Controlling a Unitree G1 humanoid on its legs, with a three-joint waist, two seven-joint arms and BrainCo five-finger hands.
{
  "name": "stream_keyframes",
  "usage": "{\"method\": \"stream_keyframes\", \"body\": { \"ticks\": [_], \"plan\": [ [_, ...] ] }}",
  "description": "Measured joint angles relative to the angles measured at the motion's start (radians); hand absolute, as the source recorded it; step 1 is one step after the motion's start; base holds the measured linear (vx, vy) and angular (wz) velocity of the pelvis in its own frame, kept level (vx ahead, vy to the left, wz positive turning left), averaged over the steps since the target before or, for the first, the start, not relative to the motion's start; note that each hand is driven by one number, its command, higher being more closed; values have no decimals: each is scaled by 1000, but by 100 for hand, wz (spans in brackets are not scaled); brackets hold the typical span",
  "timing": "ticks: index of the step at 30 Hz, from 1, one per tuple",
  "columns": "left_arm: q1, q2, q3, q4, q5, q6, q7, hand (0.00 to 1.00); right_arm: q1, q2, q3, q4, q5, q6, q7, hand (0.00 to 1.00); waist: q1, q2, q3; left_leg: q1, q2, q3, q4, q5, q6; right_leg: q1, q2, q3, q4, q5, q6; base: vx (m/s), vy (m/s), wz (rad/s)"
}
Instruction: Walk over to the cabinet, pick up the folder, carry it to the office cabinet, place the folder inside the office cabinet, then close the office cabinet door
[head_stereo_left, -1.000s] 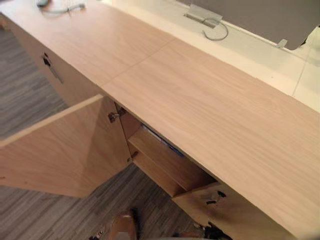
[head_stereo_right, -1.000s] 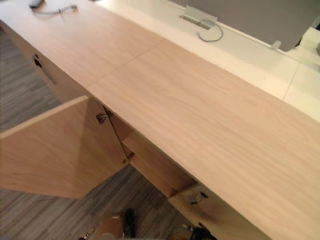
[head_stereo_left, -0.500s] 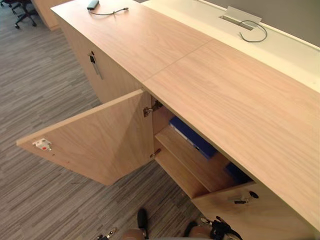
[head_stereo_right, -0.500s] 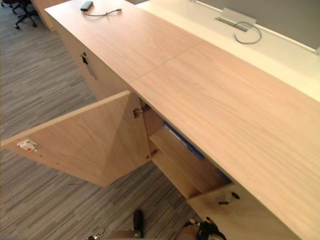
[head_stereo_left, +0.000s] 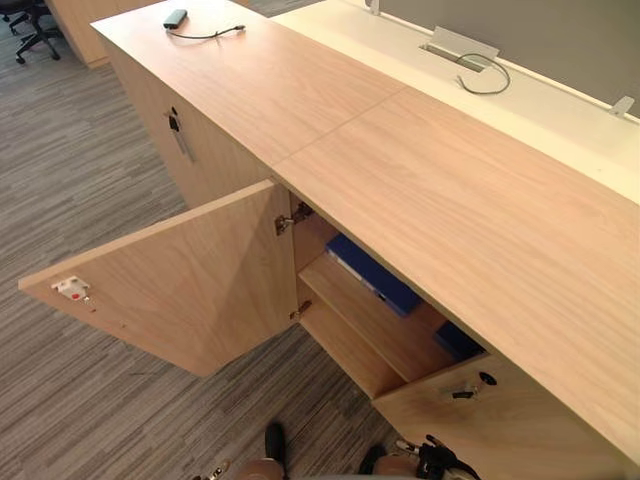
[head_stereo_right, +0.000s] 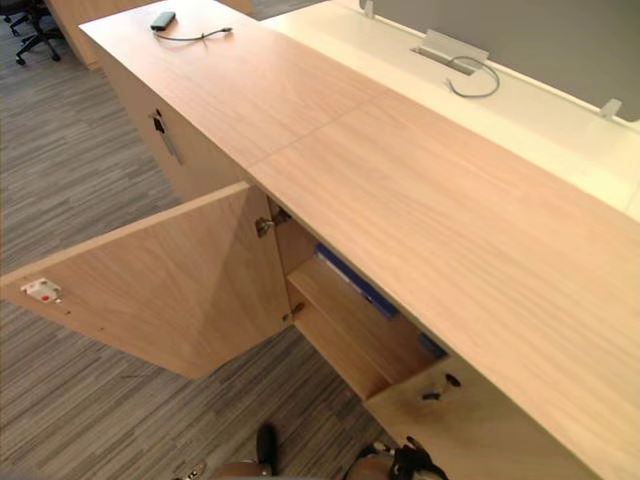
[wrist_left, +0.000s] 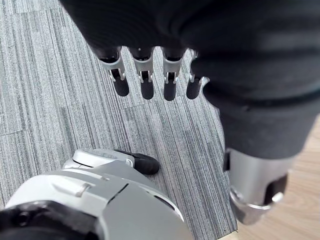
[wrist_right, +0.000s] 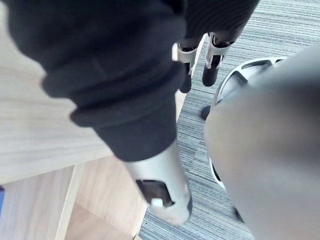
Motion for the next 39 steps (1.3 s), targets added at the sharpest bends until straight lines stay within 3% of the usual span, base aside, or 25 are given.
{"method": "stream_keyframes", "body": {
  "ticks": [5,9,10,12,14,16,17,18,20,23,33,39],
  "plan": [
    [-7,19,-19,-6,0,0,0,0,2,0,-2,10,3,4,-1,0,7,-31,12,17,-30,4,44,-31,13,23,-41,5,25,1,0,36,60,2],
    [-18,49,-84,-10,36,-1,1,0,-4,4,-3,1,16,5,-1,0,18,-57,31,29,-70,57,97,-71,28,3,-93,71,72,14,14,-36,111,-33],
    [-28,52,-88,-4,50,-1,1,0,-8,4,-5,-6,38,5,-2,0,15,-53,34,21,-80,74,105,-77,45,-13,-109,79,74,39,19,-78,122,-36],
    [-38,52,-88,-6,54,-1,1,0,-8,6,-5,-8,46,5,-2,0,8,-38,39,2,-74,91,113,-86,83,-50,-111,129,96,66,-6,-116,135,-31],
    [-40,56,-108,-10,58,-1,0,0,-3,7,-10,-17,60,5,-1,0,4,-32,43,-5,-72,93,114,-89,94,-88,-113,179,205,33,-24,-100,84,-9],
    [-38,61,-118,-11,77,-1,-1,0,17,8,-31,-15,70,5,-1,0,1,-34,38,-3,-69,82,112,-85,91,-72,-90,211,274,-16,-3,-57,-23,17],
    [-32,59,-118,-10,86,1,-2,0,27,12,-31,-14,75,4,-1,0,1,-36,31,-5,-70,79,92,-72,83,-46,-51,223,237,-49,17,-54,-69,11],
    [-30,57,-118,-10,87,1,-2,0,28,12,-31,-13,76,5,-1,0,1,-36,29,-5,-70,78,86,-66,78,-40,-41,225,214,-54,19,-43,-64,6],
    [-17,51,-118,-10,87,1,-3,0,36,23,-34,-8,82,4,0,0,8,-41,1,-14,-71,78,28,-23,63,9,14,234,19,-55,14,-24,-97,-11],
    [-9,42,-117,-8,75,1,-4,0,38,22,-72,1,81,4,0,0,7,-27,-8,-3,-43,69,3,12,39,11,47,230,-8,-47,7,-25,-116,-3],
    [-5,37,-117,8,75,-1,-11,0,49,18,-83,25,78,3,-1,0,14,-25,-33,16,-20,49,6,20,35,56,91,207,-46,-59,-4,14,-65,3],
    [-5,36,-110,12,72,-1,-11,0,43,18,-82,30,60,2,-1,0,16,-23,-32,23,-25,34,14,17,30,79,87,190,-50,-59,-4,-4,-4,8]
  ]
}}
